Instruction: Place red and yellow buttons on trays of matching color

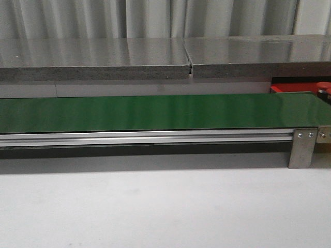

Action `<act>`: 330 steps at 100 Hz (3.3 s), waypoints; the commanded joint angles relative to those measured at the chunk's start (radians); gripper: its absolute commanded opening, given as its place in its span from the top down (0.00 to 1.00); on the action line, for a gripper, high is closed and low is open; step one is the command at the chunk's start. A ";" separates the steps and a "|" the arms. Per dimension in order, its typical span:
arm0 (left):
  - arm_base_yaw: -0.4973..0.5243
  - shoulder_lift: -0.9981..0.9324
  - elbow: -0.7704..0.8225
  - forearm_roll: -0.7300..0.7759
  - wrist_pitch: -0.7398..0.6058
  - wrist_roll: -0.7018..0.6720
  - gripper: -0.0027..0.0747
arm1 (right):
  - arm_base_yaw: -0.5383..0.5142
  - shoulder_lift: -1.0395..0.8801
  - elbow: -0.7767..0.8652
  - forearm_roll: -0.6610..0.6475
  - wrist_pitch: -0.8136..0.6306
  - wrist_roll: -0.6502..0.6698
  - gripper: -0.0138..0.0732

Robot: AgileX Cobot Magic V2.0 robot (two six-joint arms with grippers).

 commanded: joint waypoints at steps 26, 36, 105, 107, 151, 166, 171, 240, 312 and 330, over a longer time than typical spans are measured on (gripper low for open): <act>0.126 0.184 -0.141 0.016 -0.067 -0.066 0.89 | -0.002 0.003 -0.024 -0.004 -0.066 -0.011 0.92; 0.138 0.239 -0.178 0.031 -0.057 -0.066 0.67 | -0.002 0.003 -0.024 -0.004 -0.066 -0.011 0.92; 0.462 0.666 -0.446 0.023 0.205 -0.244 0.35 | -0.002 0.003 -0.024 -0.004 -0.066 -0.011 0.92; 0.470 0.683 -0.452 0.023 0.207 -0.244 0.35 | -0.002 0.003 -0.024 -0.004 -0.066 -0.011 0.92; 0.551 1.008 -0.621 0.008 0.212 -0.245 0.35 | -0.002 0.003 -0.024 -0.004 -0.066 -0.011 0.92; 0.553 1.115 -0.704 0.008 0.226 -0.245 0.35 | -0.002 0.003 -0.024 -0.004 -0.066 -0.011 0.92; 0.553 1.153 -0.731 0.008 0.231 -0.245 0.35 | -0.002 0.003 -0.024 -0.004 -0.066 -0.011 0.92; 0.553 1.378 -0.985 0.008 0.149 -0.245 0.39 | -0.002 0.003 -0.024 -0.004 -0.066 -0.011 0.92; 0.545 1.275 -0.961 0.010 0.183 -0.209 0.82 | -0.002 0.003 -0.024 -0.004 -0.067 -0.011 0.92; 0.519 1.133 -0.855 0.010 0.138 -0.139 0.82 | -0.002 0.003 -0.024 -0.004 -0.067 -0.011 0.92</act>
